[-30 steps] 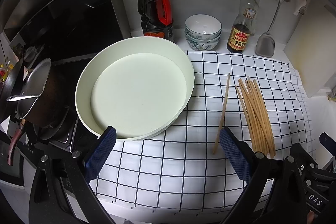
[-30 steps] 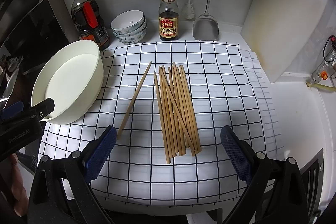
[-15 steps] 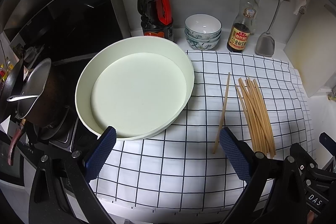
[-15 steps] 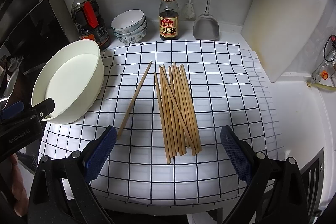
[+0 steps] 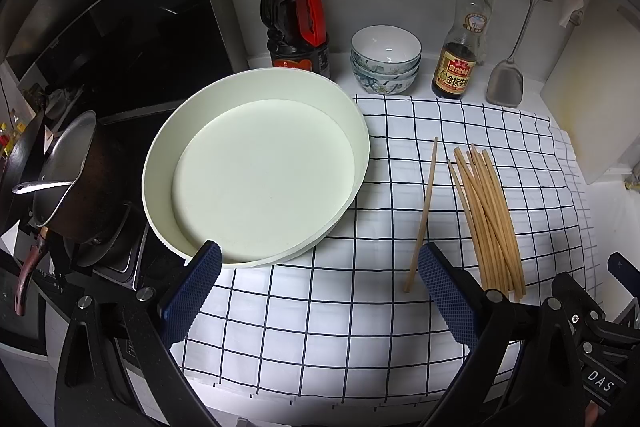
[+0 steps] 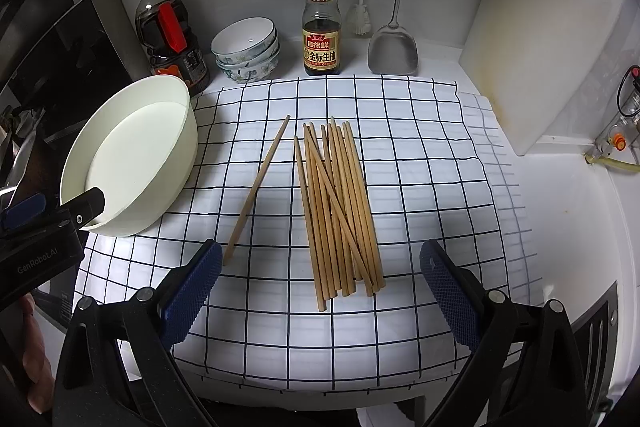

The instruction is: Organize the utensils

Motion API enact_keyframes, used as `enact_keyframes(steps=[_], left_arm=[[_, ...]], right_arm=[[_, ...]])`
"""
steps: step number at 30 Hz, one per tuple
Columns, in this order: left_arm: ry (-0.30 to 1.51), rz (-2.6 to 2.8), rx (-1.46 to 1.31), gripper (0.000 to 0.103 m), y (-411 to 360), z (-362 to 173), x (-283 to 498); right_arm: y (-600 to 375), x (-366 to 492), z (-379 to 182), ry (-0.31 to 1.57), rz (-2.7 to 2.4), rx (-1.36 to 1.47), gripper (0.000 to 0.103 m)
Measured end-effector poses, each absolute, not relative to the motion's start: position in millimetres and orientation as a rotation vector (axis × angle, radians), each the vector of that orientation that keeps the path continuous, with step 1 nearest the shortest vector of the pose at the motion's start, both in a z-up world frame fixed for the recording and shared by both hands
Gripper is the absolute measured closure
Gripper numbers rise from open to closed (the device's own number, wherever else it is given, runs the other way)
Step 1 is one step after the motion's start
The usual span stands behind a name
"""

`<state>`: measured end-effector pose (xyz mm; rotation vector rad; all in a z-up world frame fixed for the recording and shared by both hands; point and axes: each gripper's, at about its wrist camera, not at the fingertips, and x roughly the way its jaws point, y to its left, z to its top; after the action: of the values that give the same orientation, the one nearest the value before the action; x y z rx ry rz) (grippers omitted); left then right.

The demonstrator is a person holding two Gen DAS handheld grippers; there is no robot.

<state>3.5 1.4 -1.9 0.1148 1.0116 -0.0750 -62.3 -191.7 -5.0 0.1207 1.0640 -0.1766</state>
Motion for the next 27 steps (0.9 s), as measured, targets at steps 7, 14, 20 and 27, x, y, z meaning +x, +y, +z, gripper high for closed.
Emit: enact_keyframes(steps=[7,14,20,27], left_arm=[[1.013,-0.075,0.115,0.006,1.4,-1.7,3.2],[1.014,-0.076,0.115,0.006,0.9,-2.9,0.7],[1.016,-0.075,0.115,0.006,-0.5,-8.4,-4.3],[1.015,-0.078,0.117,0.006,-1.1,-8.5,-5.6]], right_arm=[[-192.1,-61.2,-5.4,1.065,-0.176,0.122,0.008],[-193.3,-60.2,-5.3,1.065,-0.176,0.122,0.008],[-192.7,-60.6,-4.3,1.066,-0.176,0.122,0.008],[-189.0,-62.1,-7.3,1.066,-0.177,0.123,0.008]])
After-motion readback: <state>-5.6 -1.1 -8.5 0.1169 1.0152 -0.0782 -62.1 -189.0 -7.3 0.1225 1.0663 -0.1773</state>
